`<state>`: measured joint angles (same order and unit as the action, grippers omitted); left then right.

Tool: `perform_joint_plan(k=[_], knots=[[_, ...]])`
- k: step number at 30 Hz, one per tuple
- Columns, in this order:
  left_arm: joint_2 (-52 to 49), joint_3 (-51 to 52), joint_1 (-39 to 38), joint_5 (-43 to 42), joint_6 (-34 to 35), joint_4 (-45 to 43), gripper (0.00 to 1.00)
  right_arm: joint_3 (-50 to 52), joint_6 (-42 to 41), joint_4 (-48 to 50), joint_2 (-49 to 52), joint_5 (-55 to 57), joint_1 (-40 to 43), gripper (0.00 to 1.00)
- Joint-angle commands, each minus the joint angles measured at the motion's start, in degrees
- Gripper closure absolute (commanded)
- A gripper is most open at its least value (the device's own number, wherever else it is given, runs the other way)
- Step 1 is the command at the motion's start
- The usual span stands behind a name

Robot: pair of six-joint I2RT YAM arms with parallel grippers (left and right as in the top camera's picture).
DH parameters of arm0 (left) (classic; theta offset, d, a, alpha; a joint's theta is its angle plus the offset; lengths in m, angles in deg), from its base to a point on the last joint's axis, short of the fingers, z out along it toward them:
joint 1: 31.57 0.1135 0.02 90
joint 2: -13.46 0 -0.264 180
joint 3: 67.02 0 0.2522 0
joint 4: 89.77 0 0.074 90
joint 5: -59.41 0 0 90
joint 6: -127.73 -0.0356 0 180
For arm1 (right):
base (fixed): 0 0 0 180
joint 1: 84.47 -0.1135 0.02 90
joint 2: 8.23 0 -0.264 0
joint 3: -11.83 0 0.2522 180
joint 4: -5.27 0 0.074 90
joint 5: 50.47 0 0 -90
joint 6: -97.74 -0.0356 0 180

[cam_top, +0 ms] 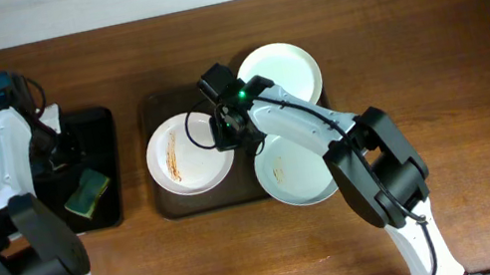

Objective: Clean dirty plates on tray and stack at the side
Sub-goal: 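Grip the rim of the left stained plate with the right gripper, then grasp the green-yellow sponge in the black tray with the left gripper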

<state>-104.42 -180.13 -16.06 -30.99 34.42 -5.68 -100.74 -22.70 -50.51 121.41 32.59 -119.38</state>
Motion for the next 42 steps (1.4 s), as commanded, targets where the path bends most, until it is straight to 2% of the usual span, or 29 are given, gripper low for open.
perform_joint_plan(k=[1, 3, 4, 8, 11, 13, 14, 16, 18, 20, 21, 22, 23, 26, 28, 32, 35, 36, 37, 40, 42], knots=[[-3.1, -0.92, -0.11, 0.24, -10.93, 3.04, 0.41, 0.57, -0.07, -0.22, 1.25, 0.37, -0.33, 0.94], [-4.24, -0.92, 0.07, 0.63, -19.87, 4.28, 0.37, 0.57, -0.07, -0.59, 1.25, 0.37, -0.33, 0.89], [-4.48, -0.92, 0.22, 0.66, -21.38, 4.13, 0.37, 0.74, -0.04, -0.68, 1.25, 0.37, -0.33, 0.88], [-5.38, -0.92, 1.07, 2.01, -23.63, 2.36, 0.5, 1.16, -0.07, -0.57, 1.25, 0.37, -0.33, 0.87], [-7.87, -0.92, 1.18, 8.46, -23.61, 3.96, 0.5, 1.16, -0.04, -0.59, 1.25, 0.39, -0.33, 0.86], [-9.4, -0.83, 1.18, 8.83, -23.58, 3.23, 0.5, 1.16, -0.07, -0.57, 1.25, 0.63, -0.33, 0.85], [-9.7, -0.83, 1.18, 8.81, -23.58, 2.73, 0.53, 1.16, -0.09, -0.59, 1.25, 1.14, -0.33, 0.86], [-10.05, -0.83, 1.14, 8.55, -23.58, 2.25, 0.7, 1.16, -0.09, -0.57, 1.25, 1.25, -0.33, 0.85], [-10.05, -0.83, 1.05, 4.87, -23.56, 2.23, 0.79, 1.16, -0.09, -0.2, 1.25, 1.22, -0.33, 0.85], [-10.05, -0.83, 1.01, 1.18, -23.58, 2.01, 0.8, 1.16, -0.07, -0.2, 1.25, 1.25, -0.33, 0.85], [-10.05, -0.83, 1.01, 1.25, -23.56, 1.51, 0.94, 1.16, -0.07, -0.2, 1.25, 1.25, -0.33, 0.85], [-10.05, -0.83, 1.03, 1.22, -23.3, 0.52, 0.99, 1.16, -0.07, -0.22, 1.25, 1.25, -0.33, 0.85], [-10.05, -0.83, 1.03, 1.2, -21.27, -0.83, 0.99, 1.16, -0.07, -0.22, 1.25, 1.25, -0.33, 0.85], [-10.05, -0.83, 1.03, 1.22, -5.18, -6.82, 0.99, 1.16, -0.07, -0.2, 1.25, 1.25, -0.33, 0.85], [-10.03, -0.98, 1.03, 1.22, 0.11, -8.98, 0.99, 1.16, -0.07, -0.2, 1.25, 1.25, -0.33, 0.85], [-10.03, -3.67, 0.9, 1.18, 0.57, -9.49, 0.98, 1.16, -0.07, 0.04, 1.25, 1.46, -0.33, 0.84], [-10.03, -6.38, 0.66, 0.44, 0.52, -9.01, 0.61, 1.16, -0.07, 0.28, 1.25, 1.64, -0.33, 0.85], [-10.03, -7.3, 0.68, -0.04, 0.5, -9.01, 0.53, 1.16, -0.07, 0.28, 1.25, 1.64, -0.33, 0.85], [-10.03, -7.89, 0.68, -0.02, 0.48, -9.03, 0.5, 1.16, -0.07, 0.28, 1.25, 1.64, -0.33, 0.84], [-10.05, -7.56, 0.68, 0.02, 0.5, -9.07, 0.51, 1.16, -0.04, 0.24, 1.25, 1.64, -0.33, 0.84], [-10.45, -7.5, 0.68, 0.15, 0.5, -8.96, 0.57, 1.16, -0.04, 0.24, 1.25, 1.64, -0.33, 0.85]])
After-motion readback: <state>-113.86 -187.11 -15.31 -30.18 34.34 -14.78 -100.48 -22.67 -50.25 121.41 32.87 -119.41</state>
